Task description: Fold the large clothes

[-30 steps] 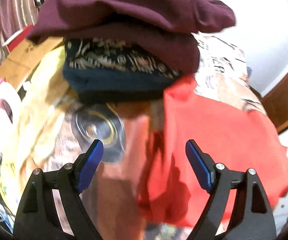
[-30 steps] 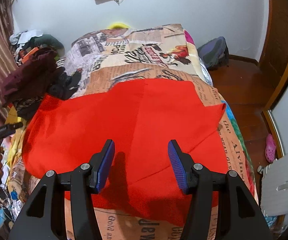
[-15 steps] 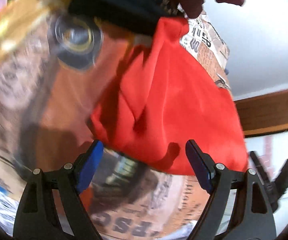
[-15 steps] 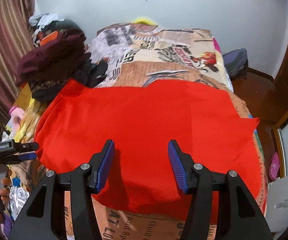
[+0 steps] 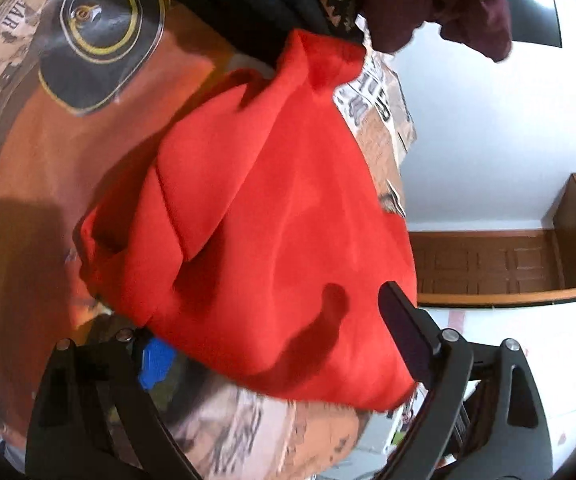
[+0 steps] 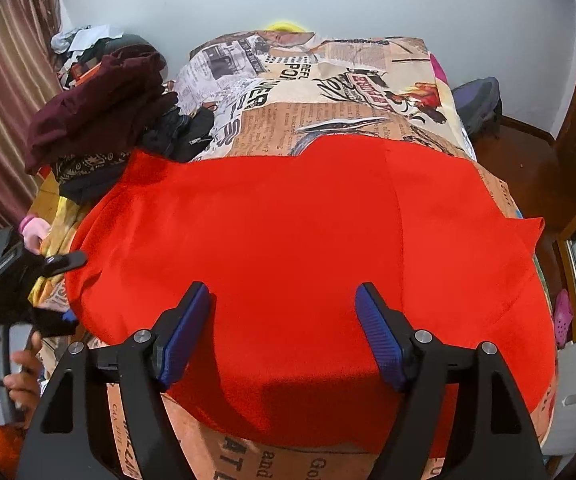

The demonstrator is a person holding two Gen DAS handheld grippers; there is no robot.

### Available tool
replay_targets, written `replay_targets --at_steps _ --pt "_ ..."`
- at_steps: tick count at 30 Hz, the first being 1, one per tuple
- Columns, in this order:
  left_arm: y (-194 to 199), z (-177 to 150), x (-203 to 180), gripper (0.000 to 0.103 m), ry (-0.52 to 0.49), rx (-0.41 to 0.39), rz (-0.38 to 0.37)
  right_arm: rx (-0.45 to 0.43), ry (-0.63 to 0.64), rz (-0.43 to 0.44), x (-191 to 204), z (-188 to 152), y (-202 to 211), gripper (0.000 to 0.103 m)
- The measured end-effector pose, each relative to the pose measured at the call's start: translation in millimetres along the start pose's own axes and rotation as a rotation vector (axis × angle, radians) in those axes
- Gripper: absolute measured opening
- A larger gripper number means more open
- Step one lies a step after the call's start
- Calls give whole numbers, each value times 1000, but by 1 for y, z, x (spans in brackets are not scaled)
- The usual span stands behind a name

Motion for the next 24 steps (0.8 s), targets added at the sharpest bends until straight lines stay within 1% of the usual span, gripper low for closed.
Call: replay_targets --at_steps 2,4,6,7,8,9,10,11,12,13,14,16,19,20,22,24 --pt "-5 8 -3 91 -5 -33 14 13 -14 20 1 2 -1 72" --pt "-9 17 -2 91 10 -84 43 20 -32 38 2 6 -2 72" --pt "-10 24 3 88 41 -150 74 16 -46 41 4 11 -4 72" --pt "-11 27 4 81 50 -181 101 17 -50 42 5 12 -6 72" --pt "-14 30 5 72 49 -207 145 18 -49 47 8 13 -7 72" --pt "-15 32 4 67 37 -219 175 19 -41 52 12 13 -8 72" --pt "-16 34 2 51 13 -227 210 21 -28 52 15 14 -9 72" --pt "-21 34 -5 33 -35 -217 220 24 -17 50 17 14 -11 72" --pt "-23 32 -13 26 -68 -204 222 27 -2 47 20 14 -12 72" --pt "-22 31 -21 17 -100 -207 232 32 16 43 23 14 -13 72" --pt "-18 29 -34 13 -150 -228 245 34 34 36 25 14 -13 72" --pt "-6 23 -66 11 -252 -270 242 33 53 33 27 16 -13 72" --pt "9 18 -111 10 -332 -305 180 30 47 52 29 19 -12 72" --pt "19 13 -127 10 -364 -324 159 31 44 64 30 20 -13 72" --pt "42 5 -155 10 -426 -381 132 36 29 89 32 22 -15 80" --pt "66 -3 -186 10 -483 -439 86 40 7 119 36 25 -18 82"
Point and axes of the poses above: each gripper's, at about its wrist camera, not at the fingertips, and y roughly against the way its jaws point, x to its left, z to its top, the point moved 8 cm from there along -y, roughly the way its jaws point, and after that the axes turned 2 degrees about y, right-handed, at the moved point
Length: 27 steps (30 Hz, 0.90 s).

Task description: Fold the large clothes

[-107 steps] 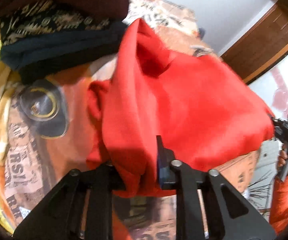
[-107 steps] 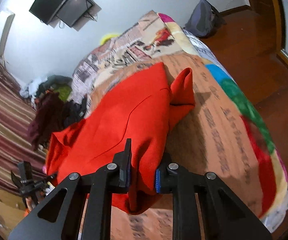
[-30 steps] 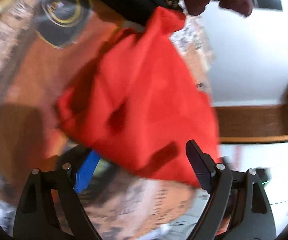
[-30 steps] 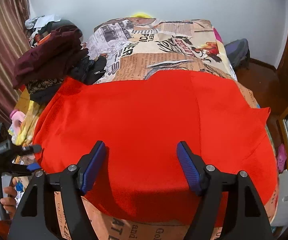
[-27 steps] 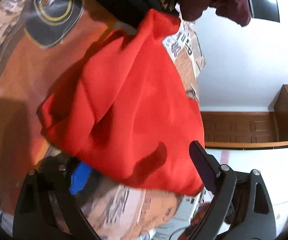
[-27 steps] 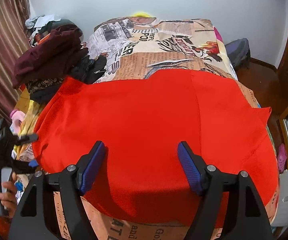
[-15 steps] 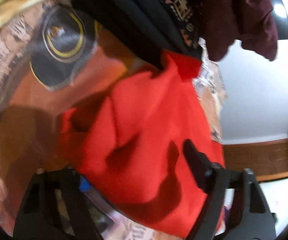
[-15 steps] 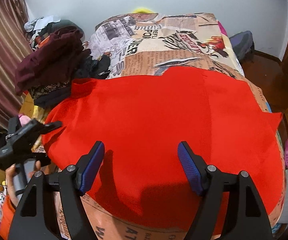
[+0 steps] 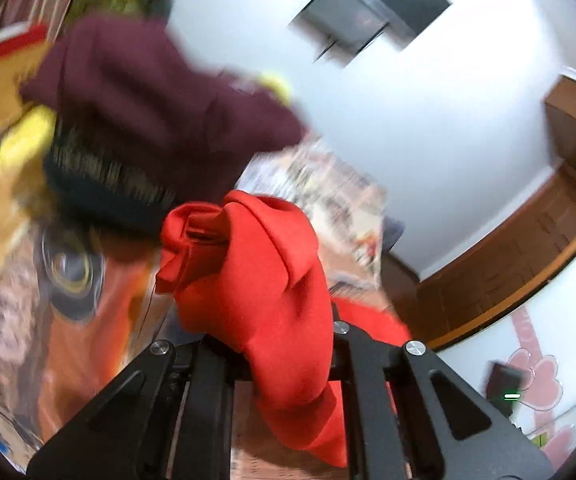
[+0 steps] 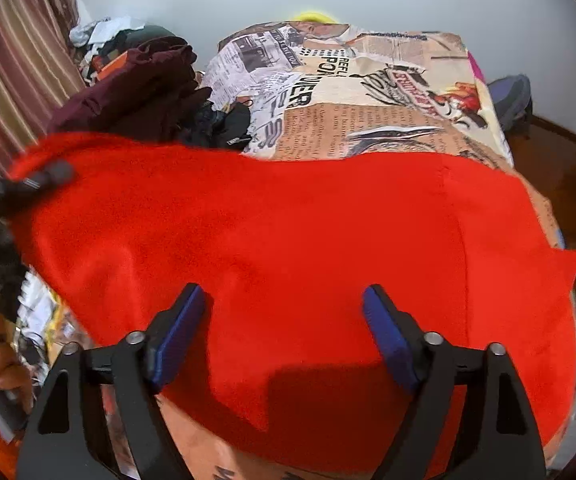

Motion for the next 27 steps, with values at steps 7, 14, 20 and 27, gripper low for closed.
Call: replay_targets --at_steps 7,14,20,27 --pt "25 15 -39 10 -123 -71 52 55 34 176 38 0 -18 82" --pt "13 -13 -77 9 -273 -25 19 -26 -8 137 7 -2 10 82" --pt "-16 -66 -162 9 -448 68 -131 -216 -164 -86 -94 8 83 82" --pt "-69 -198 -202 9 -554 473 -315 -305 -297 -266 -175 -11 153 82"
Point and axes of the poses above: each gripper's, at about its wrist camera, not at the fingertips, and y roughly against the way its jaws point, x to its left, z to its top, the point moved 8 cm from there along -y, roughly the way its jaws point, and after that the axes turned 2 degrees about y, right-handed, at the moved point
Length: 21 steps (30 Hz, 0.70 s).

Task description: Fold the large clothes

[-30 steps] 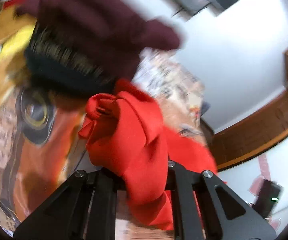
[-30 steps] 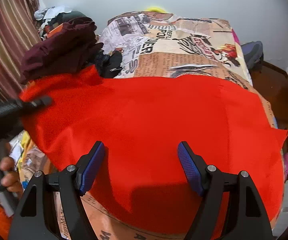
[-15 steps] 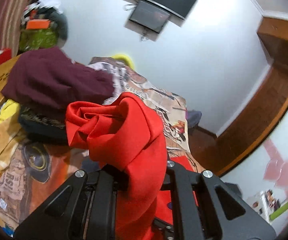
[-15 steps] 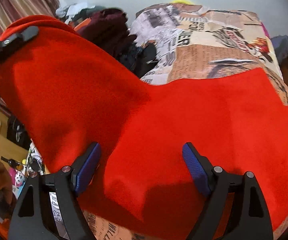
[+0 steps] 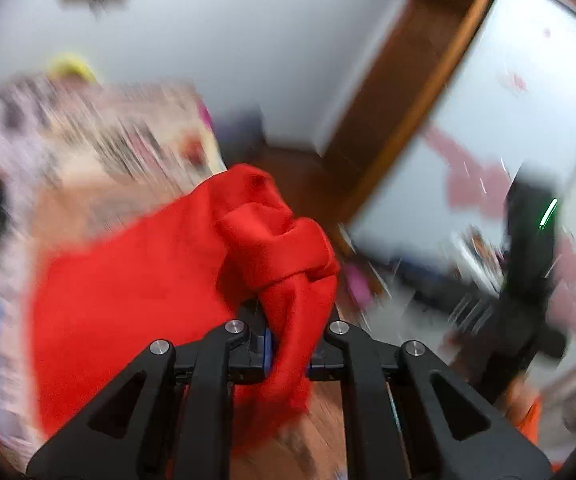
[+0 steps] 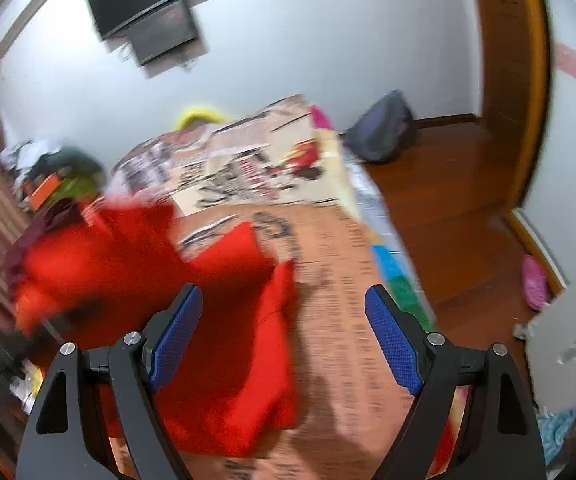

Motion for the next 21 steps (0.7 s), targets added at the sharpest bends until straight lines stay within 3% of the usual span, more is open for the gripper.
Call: replay_targets --at_steps 2,4,6,7,9,11,18,21 --pt "-32 -31 5 9 -38 127 43 -9 -7 -22 -12 0 8 82" --pt "-44 -50 7 9 -103 170 101 -7 -8 -21 -15 -3 14 82" --pt "-39 -56 3 11 -164 157 119 4 4 -4 -10 -7 16 82" --pt "-34 -56 -1 16 -186 155 119 11 15 4 -6 -9 15 82" --pt "-22 -56 -2 31 -193 161 101 19 42 23 2 -10 10 82" --pt "-10 -53 -2 53 -158 160 71 22 75 56 15 -13 8 82" --pt "51 -37 23 61 -97 64 120 36 146 178 65 -21 3 82" --pt "74 -29 50 68 -94 5 225 59 174 200 82 -25 -9 82"
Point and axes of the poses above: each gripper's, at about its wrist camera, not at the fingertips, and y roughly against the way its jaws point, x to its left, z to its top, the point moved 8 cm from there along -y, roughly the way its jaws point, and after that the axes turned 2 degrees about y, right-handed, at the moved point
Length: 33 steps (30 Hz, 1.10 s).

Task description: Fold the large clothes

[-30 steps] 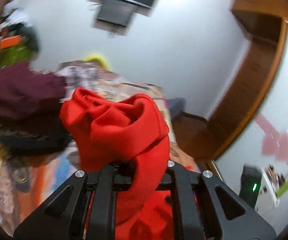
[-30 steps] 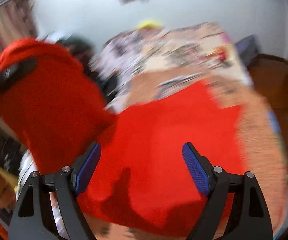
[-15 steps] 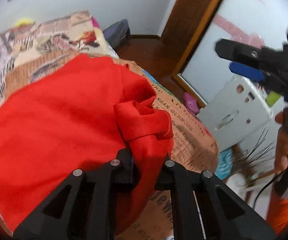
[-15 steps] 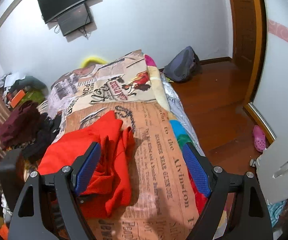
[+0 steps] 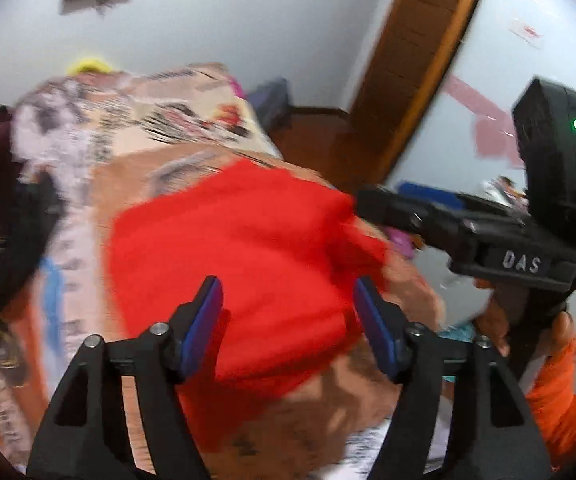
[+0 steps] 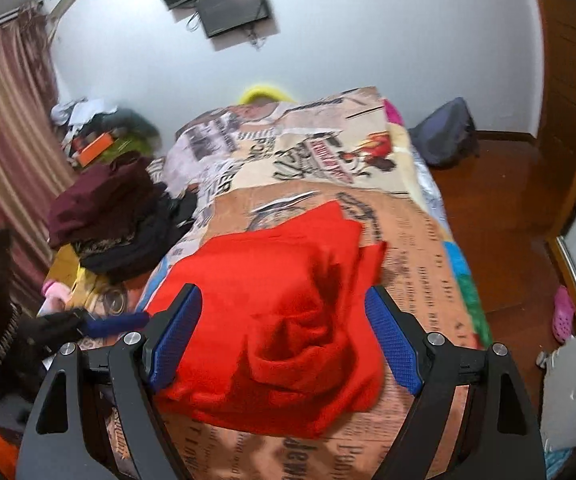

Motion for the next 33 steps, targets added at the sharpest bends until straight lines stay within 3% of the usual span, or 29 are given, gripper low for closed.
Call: replay_targets --at_steps 4,8,12,16,20,28,33 --pt "2 -2 45 69 46 4 122 47 37 13 13 -10 -21 82" --pt "-6 -13 74 69 124 39 135 114 56 -24 3 -27 -37 82" --pt "-23 -27 92 69 185 82 146 197 -5 -39 -31 -45 -47 82" --pt "-37 -34 100 77 303 104 61 265 -92 -37 -64 -69 -59 84" --pt "-48 -39 99 79 370 131 -15 307 -205 66 -77 -85 -69 88" --pt "-70 -45 99 86 475 193 -109 292 -207 127 -63 -64 -71 89" --pt "-85 -47 99 88 537 220 -172 332 -247 173 -64 -66 -92 90"
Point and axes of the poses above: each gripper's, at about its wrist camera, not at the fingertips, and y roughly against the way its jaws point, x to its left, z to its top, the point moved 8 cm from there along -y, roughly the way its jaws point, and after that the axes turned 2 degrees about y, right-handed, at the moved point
